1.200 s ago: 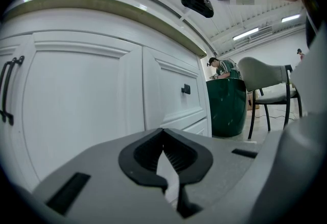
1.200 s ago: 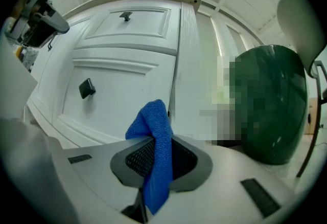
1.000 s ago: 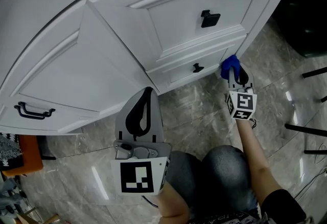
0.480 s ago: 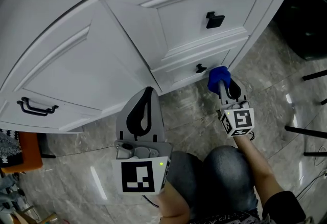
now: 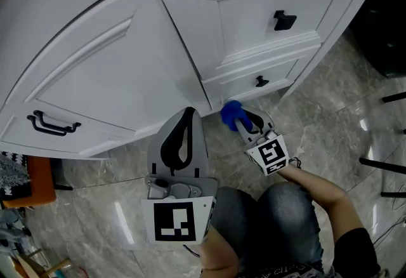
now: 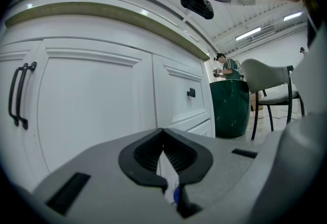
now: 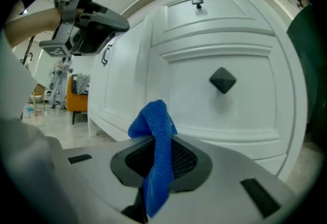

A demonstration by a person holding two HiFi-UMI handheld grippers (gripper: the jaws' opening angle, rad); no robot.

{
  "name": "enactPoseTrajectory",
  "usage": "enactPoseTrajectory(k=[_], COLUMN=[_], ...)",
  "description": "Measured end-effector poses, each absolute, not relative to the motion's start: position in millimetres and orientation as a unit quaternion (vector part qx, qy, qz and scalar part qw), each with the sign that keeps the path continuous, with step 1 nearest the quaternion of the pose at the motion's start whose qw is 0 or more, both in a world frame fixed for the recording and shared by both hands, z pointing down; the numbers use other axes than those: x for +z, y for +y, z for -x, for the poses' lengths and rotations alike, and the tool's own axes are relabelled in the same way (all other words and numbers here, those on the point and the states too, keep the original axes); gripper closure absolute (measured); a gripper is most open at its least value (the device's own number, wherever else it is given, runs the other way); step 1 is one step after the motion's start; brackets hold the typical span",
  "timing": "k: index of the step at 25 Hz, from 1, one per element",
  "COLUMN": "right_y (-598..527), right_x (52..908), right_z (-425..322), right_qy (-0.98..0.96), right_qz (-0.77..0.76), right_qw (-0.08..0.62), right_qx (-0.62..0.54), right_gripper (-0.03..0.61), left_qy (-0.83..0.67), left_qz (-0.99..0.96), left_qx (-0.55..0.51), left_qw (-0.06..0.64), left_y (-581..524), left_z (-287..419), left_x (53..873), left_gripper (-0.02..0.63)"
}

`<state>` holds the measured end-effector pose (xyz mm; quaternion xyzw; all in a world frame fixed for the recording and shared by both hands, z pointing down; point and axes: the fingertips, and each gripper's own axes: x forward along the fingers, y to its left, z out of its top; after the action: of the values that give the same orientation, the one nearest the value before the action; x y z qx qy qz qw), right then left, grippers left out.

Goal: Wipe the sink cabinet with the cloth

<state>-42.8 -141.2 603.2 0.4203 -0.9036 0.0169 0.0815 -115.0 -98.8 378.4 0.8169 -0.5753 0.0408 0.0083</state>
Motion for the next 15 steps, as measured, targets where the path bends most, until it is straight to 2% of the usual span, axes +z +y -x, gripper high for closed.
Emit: enactPoseTrajectory(k=[7,15], right_y=[-146.7,-150.1], right_x=[630.4,632.4], right_z=[91.4,93.5], right_qy=[-0.917,-0.919], right_qz=[-0.379,-0.379], right_qw=[0.125,0.114], right_qx=[0.007,0.003], right_gripper=[0.52,0.52], left_qy=[-0.575,-0.574], left_qz=[-0.817,-0.818], left_qx=[0.038,0.037], left_qw=[0.013,0.015], left_y=[-99.3,-100.0], left_z=[119.2,120.4], left_x=[380.3,381.8], left_gripper=[0.609,0.609])
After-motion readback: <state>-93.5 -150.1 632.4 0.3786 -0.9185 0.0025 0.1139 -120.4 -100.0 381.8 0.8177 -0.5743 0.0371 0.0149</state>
